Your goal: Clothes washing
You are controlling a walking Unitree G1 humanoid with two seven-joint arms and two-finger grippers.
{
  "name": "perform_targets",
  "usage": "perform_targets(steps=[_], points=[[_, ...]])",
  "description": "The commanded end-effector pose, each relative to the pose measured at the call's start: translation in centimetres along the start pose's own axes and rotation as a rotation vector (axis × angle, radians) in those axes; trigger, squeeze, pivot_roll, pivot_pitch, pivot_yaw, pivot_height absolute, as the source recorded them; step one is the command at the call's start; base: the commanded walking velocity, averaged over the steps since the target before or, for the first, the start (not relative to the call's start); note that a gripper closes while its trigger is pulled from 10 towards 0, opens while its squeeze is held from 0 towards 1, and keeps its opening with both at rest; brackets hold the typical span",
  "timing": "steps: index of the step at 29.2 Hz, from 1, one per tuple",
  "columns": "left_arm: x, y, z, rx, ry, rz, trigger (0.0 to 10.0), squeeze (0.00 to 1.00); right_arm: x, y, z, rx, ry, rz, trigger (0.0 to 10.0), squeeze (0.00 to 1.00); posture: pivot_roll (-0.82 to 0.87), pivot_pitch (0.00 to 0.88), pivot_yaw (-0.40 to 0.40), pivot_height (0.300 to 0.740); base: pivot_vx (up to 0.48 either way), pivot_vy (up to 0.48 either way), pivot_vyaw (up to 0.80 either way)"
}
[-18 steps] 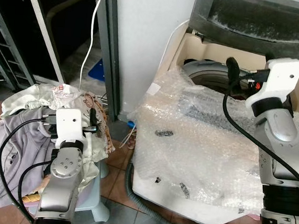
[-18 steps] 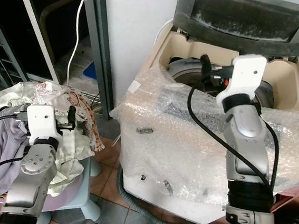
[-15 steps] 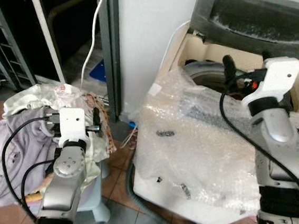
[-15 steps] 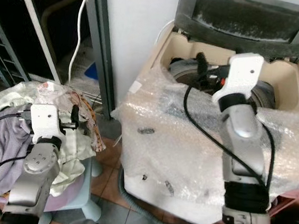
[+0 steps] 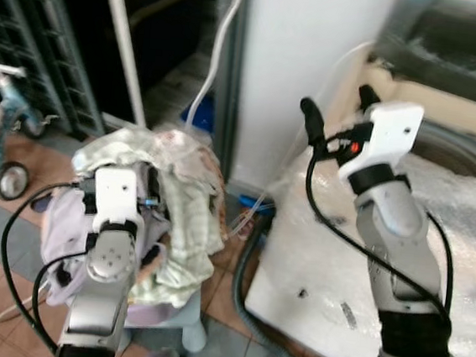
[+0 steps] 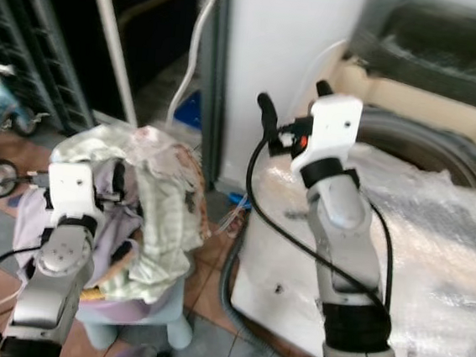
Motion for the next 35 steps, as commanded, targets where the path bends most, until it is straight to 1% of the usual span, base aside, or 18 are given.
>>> perform_targets(steps=[1,7,12,15,23,26,28,31,32,35], points=[[-0.3,0.1,0.5,0.016,0.007,0.016,10.0,0.0,0.0,0.3,0.3,0.006,0.003,0.003,10.0,0.0,-0.04,0.0,0.003,0.74,0.0,0.0,0.79],[-0.2,0.1,0.7,0.031,0.038,0.008,10.0,0.0,-0.1,0.4,0.3,0.005,0.012,0.009,10.0,0.0,-0.03,0.0,0.001,0.74,0.0,0.0,0.79],[-0.3,0.1,0.6,0.022,0.034,0.016,10.0,0.0,-0.6,0.4,-0.1,-0.006,0.029,0.025,10.0,0.0,-0.03,0.0,-0.001,0.74,0.0,0.0,0.79],[-0.8,0.2,0.5,0.017,0.037,0.029,10.0,0.0,-1.3,0.3,-0.6,-0.023,0.043,0.046,10.0,0.0,-0.03,0.0,0.001,0.74,0.0,0.0,0.79],[-1.3,-0.2,0.0,-0.017,0.042,0.033,10.0,0.0,-2.0,0.1,-1.7,-0.059,0.065,0.054,10.0,0.0,-0.01,0.0,0.003,0.74,0.0,0.0,0.79],[-2.0,-0.5,-0.1,-0.032,0.046,0.052,10.0,0.0,-2.2,0.0,-2.2,-0.08,0.071,0.053,10.0,0.0,-0.01,0.0,0.003,0.74,0.0,0.0,0.79],[-2.2,-0.5,-0.2,-0.042,0.044,0.06,10.0,0.0,-2.3,-0.1,-2.5,-0.092,0.072,0.053,10.0,0.0,0.0,0.0,0.002,0.74,0.0,0.0,0.79],[-2.2,-0.7,-0.2,-0.042,0.047,0.054,10.0,0.0,-2.9,-0.4,-3.6,-0.14,0.084,0.068,10.0,0.0,0.01,0.0,-0.002,0.74,0.0,0.0,0.68],[-2.3,-0.9,-0.2,-0.044,0.047,0.051,10.0,0.0,-3.6,-0.7,-5.1,-0.204,0.089,0.089,10.0,0.0,0.01,0.0,-0.005,0.74,0.0,0.36,0.0],[-2.4,-1.2,-0.2,-0.052,0.049,0.05,10.0,0.0,-3.8,-1.2,-6.6,-0.268,0.084,0.073,10.0,0.0,0.02,0.0,-0.008,0.74,0.0,0.36,0.0]])
Point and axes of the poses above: a point about 5 cm out from each wrist's last joint towards the gripper, its own y axis pointing out of the wrist towards the gripper, its own z axis along the axis of the wrist's last joint, x = y × z, the point moved 5 cm from there along y, pointing out of the wrist towards the gripper, and after that the axes turned 7 degrees about -y, right-handed, at the moved point
